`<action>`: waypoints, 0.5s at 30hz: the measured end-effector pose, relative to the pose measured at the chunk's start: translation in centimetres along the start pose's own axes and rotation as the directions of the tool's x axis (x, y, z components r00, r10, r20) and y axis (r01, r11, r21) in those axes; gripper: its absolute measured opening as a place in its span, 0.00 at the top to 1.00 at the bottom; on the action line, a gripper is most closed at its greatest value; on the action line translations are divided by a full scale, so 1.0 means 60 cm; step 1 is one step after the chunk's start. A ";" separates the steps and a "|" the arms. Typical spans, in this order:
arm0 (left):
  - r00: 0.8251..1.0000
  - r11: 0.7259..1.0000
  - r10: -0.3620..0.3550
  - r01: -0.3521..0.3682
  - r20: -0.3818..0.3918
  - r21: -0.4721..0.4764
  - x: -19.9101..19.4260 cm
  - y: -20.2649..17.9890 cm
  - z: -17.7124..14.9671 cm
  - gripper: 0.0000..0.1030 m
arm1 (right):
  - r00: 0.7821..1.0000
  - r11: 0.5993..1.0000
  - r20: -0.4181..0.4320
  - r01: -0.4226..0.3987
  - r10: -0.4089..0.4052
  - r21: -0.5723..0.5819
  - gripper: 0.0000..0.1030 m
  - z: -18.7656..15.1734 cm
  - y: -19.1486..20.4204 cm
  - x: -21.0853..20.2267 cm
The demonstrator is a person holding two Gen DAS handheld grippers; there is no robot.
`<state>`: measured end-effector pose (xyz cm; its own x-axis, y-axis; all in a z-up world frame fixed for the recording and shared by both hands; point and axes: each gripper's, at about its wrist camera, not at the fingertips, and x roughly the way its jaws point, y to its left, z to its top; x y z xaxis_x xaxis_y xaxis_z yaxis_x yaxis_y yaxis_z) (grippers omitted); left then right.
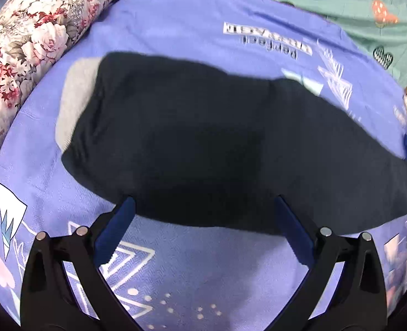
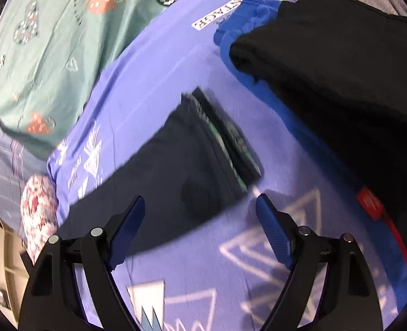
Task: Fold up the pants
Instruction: 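Grasp the green plaid drawstring with the right tool and lift it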
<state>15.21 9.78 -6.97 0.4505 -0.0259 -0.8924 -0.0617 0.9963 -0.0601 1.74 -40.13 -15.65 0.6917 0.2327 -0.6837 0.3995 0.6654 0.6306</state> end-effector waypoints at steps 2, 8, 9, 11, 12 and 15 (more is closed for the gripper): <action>0.999 0.999 0.038 -0.038 -0.017 0.012 0.018 -0.001 -0.004 0.02 | 0.999 0.999 0.019 0.048 -0.047 -0.012 0.32 0.015 0.010 0.019; 0.998 0.999 0.047 -0.048 -0.043 -0.024 0.030 -0.001 0.003 0.02 | 0.995 0.995 0.035 0.094 -0.094 -0.018 0.80 0.042 0.029 0.056; 0.998 0.999 0.045 -0.046 -0.047 -0.025 0.030 0.001 0.003 0.02 | 0.998 0.998 0.006 0.067 -0.067 0.007 0.83 0.045 0.026 0.064; 0.998 0.999 0.037 -0.038 -0.053 -0.025 0.026 0.003 0.003 0.02 | 0.999 0.997 -0.008 0.049 -0.049 0.054 0.85 0.049 0.015 0.058; 0.998 0.999 0.032 -0.034 -0.054 -0.029 0.024 0.005 0.003 0.02 | 0.999 0.998 -0.004 0.040 -0.040 0.055 0.85 0.050 0.019 0.050; 0.999 0.999 0.017 -0.019 -0.041 -0.045 0.006 0.012 -0.001 0.02 | 0.999 1.000 0.025 -0.029 0.029 0.002 0.86 0.052 0.071 0.014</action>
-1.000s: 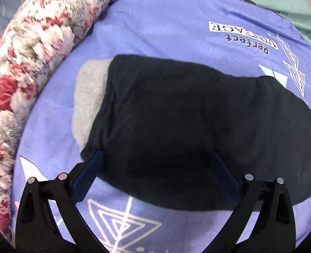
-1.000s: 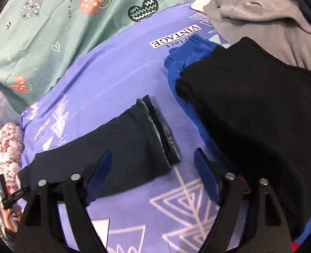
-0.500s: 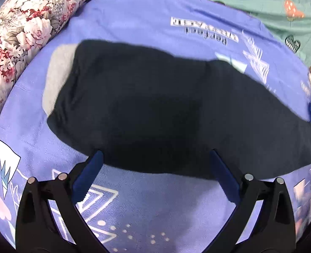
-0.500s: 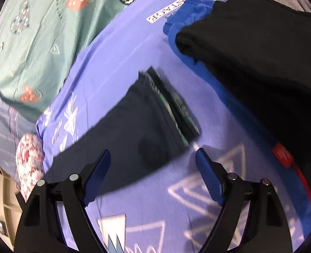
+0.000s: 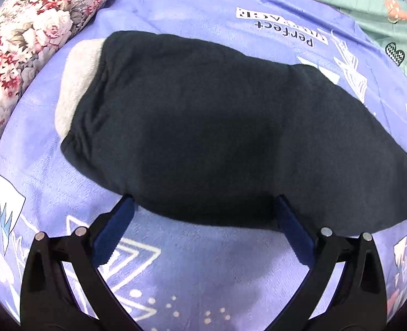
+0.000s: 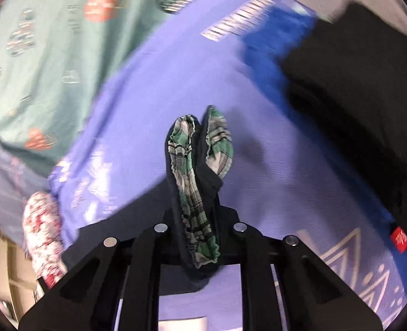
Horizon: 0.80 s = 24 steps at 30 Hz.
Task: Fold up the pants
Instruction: 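Grasp the green plaid drawstring with the right tool and lift it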
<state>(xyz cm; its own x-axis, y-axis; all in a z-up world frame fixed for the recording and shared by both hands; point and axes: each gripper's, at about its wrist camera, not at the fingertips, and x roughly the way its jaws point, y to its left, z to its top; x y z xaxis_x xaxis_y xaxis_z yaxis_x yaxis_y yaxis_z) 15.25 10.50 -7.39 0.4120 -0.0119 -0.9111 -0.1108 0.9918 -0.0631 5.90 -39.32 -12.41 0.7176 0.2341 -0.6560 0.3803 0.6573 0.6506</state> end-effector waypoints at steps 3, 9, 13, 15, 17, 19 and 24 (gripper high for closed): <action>1.000 1.000 -0.004 0.004 0.026 -0.015 -0.012 0.004 -0.007 0.02 | 0.999 0.992 0.009 -0.047 0.048 -0.115 0.86 -0.010 0.089 -0.030; 0.997 0.998 -0.060 0.061 0.046 -0.021 -0.024 0.011 -0.021 0.02 | 0.986 0.943 -0.108 -0.153 0.126 -0.295 0.86 -0.078 0.264 0.009; 0.996 0.998 -0.061 0.062 0.063 -0.022 -0.038 0.021 -0.024 0.02 | 0.976 0.924 -0.196 -0.160 0.095 -0.347 0.86 -0.140 0.331 0.089; 0.995 0.997 -0.068 0.071 0.073 -0.033 -0.044 0.032 -0.023 0.02 | 0.969 0.914 -0.238 -0.158 0.070 -0.373 0.86 -0.178 0.360 0.133; 0.994 0.995 -0.078 0.083 0.080 -0.049 -0.049 0.046 -0.021 0.02 | 0.961 0.903 -0.273 -0.157 0.046 -0.401 0.86 -0.213 0.380 0.173; 0.993 0.994 -0.084 0.089 0.084 -0.060 -0.049 0.058 -0.019 0.02 | 0.958 0.886 -0.285 -0.140 0.010 -0.441 0.85 -0.240 0.393 0.195; 0.994 0.992 -0.093 0.097 0.064 -0.076 -0.035 0.065 -0.013 0.02 | 0.954 0.842 -0.289 -0.096 -0.074 -0.531 0.57 -0.271 0.406 0.228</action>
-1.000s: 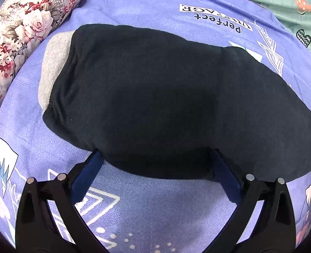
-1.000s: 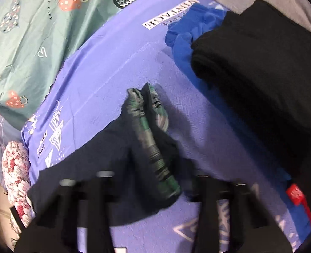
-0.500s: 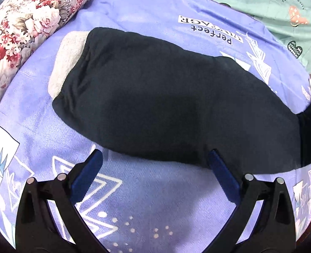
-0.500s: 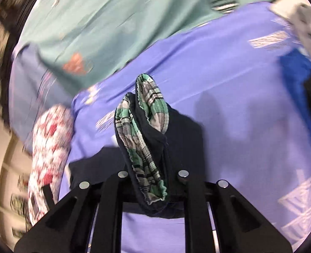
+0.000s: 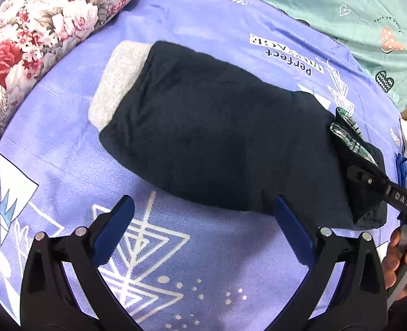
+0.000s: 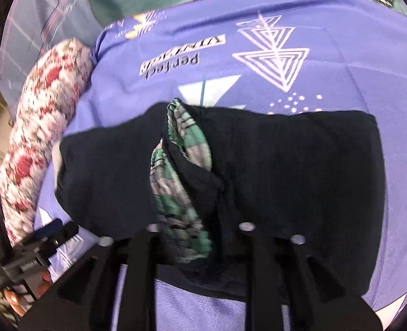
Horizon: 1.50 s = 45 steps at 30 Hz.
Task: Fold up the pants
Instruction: 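Grasp the green plaid drawstring with the right tool and lift it, then lay the plaid drawstring on the folded pants and smooth the edge with the right tool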
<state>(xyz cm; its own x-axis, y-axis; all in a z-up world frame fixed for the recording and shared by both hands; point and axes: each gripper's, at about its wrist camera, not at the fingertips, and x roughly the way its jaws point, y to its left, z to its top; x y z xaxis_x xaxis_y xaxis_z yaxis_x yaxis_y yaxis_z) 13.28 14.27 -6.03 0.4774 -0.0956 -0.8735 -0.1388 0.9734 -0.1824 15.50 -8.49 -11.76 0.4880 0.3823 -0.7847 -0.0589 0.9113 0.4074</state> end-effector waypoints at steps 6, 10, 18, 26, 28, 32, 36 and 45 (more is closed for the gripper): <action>1.000 1.000 -0.004 0.004 -0.009 0.025 -0.001 -0.018 0.003 0.02 | 0.976 0.979 -0.078 -0.203 0.202 -0.013 0.34 -0.003 0.002 -0.021; 1.000 0.999 0.002 -0.003 0.024 0.047 -0.025 -0.041 0.010 0.02 | 0.953 0.952 0.002 -0.302 0.302 0.055 0.58 0.014 -0.052 -0.071; 0.998 0.991 -0.024 0.017 0.055 0.135 -0.037 -0.150 0.033 0.02 | 0.990 0.971 0.105 -0.117 0.097 0.207 0.78 0.043 -0.215 -0.083; 0.999 0.985 -0.027 0.018 0.048 0.174 -0.028 -0.235 0.045 0.02 | 0.984 0.982 0.174 -0.069 0.039 0.174 0.93 0.037 -0.228 -0.083; 0.999 0.981 -0.030 0.020 0.046 0.194 -0.024 -0.255 0.046 0.02 | 0.987 0.990 0.157 -0.060 0.040 0.127 0.89 0.029 -0.214 -0.097; 1.000 0.972 -0.019 0.017 0.004 0.236 0.003 -0.290 0.042 0.02 | 0.997 0.995 0.040 -0.066 0.063 0.078 0.71 0.014 -0.205 -0.087; 0.994 0.967 0.109 -0.102 -0.018 0.233 0.043 -0.285 0.030 0.02 | 0.999 0.999 0.018 -0.043 0.043 0.004 0.56 -0.011 -0.182 -0.103; 0.994 0.985 0.078 -0.064 -0.083 0.159 0.065 -0.221 0.014 0.02 | 0.997 0.992 0.006 0.072 -0.072 -0.106 0.52 -0.074 -0.187 -0.104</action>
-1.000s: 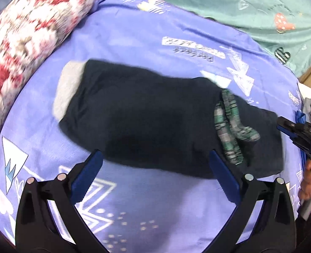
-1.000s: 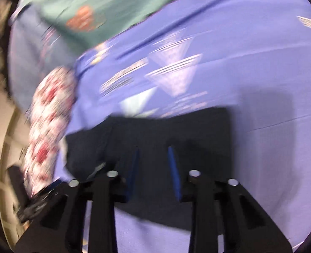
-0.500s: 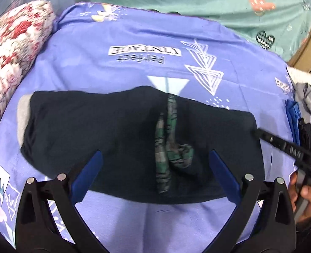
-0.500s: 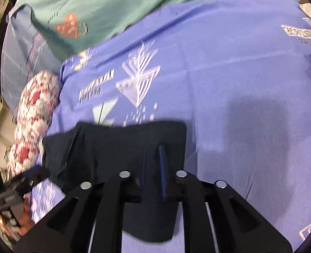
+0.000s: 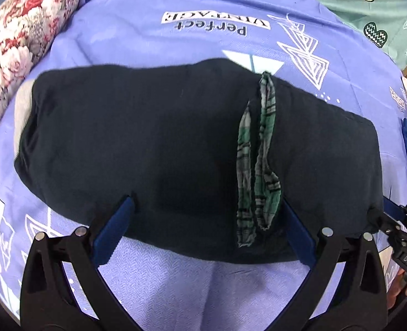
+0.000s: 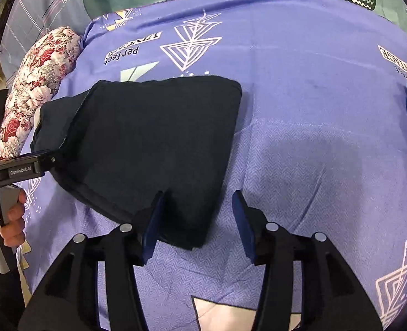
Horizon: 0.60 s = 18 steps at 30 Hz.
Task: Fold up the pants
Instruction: 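Lay the plaid drawstring on the folded pants and smooth the edge with the right tool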
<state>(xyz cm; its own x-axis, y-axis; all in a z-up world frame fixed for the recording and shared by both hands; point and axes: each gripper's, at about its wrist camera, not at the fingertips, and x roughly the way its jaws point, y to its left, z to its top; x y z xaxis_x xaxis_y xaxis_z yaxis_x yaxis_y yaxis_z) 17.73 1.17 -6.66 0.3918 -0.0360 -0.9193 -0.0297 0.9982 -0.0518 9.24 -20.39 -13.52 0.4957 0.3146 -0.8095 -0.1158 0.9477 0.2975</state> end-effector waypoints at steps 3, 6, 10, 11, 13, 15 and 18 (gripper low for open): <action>1.000 1.000 -0.010 0.010 0.003 -0.007 -0.007 0.002 -0.004 0.02 | 0.997 1.000 0.078 0.014 -0.013 -0.016 0.51 -0.003 0.006 -0.031; 1.000 1.000 -0.003 0.003 0.010 0.015 -0.009 -0.004 -0.005 0.02 | 0.998 0.998 0.066 -0.001 0.005 -0.070 0.51 -0.012 0.019 -0.034; 0.999 0.999 -0.031 0.031 -0.022 -0.008 0.012 0.005 -0.003 0.02 | 0.998 0.987 0.003 0.063 -0.064 -0.151 0.51 -0.030 0.035 0.002; 0.999 0.999 -0.037 0.036 -0.024 -0.018 0.013 0.007 -0.003 0.02 | 0.998 0.987 0.004 0.064 -0.064 -0.148 0.51 -0.026 0.035 -0.003; 0.999 0.999 -0.034 0.034 -0.020 -0.011 0.005 0.006 -0.002 0.02 | 0.997 0.989 0.060 0.055 -0.047 -0.138 0.51 -0.017 0.036 -0.027; 0.999 0.999 -0.044 0.044 -0.010 -0.004 -0.005 0.007 -0.003 0.02 | 0.995 0.991 0.100 0.022 -0.009 -0.130 0.51 -0.012 0.039 -0.047; 0.998 0.998 -0.060 0.060 -0.012 -0.017 -0.007 0.016 -0.002 0.02 | 0.990 0.984 0.064 -0.116 0.125 -0.136 0.51 -0.009 0.052 -0.043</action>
<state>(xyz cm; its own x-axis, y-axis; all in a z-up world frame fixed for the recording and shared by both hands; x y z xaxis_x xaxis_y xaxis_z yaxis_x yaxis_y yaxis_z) 17.40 2.16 -6.36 0.3822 -0.0968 -0.9190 -0.0216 0.9933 -0.1136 7.15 -18.21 -10.79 0.5315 0.4268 -0.7317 -0.2886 0.9034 0.3173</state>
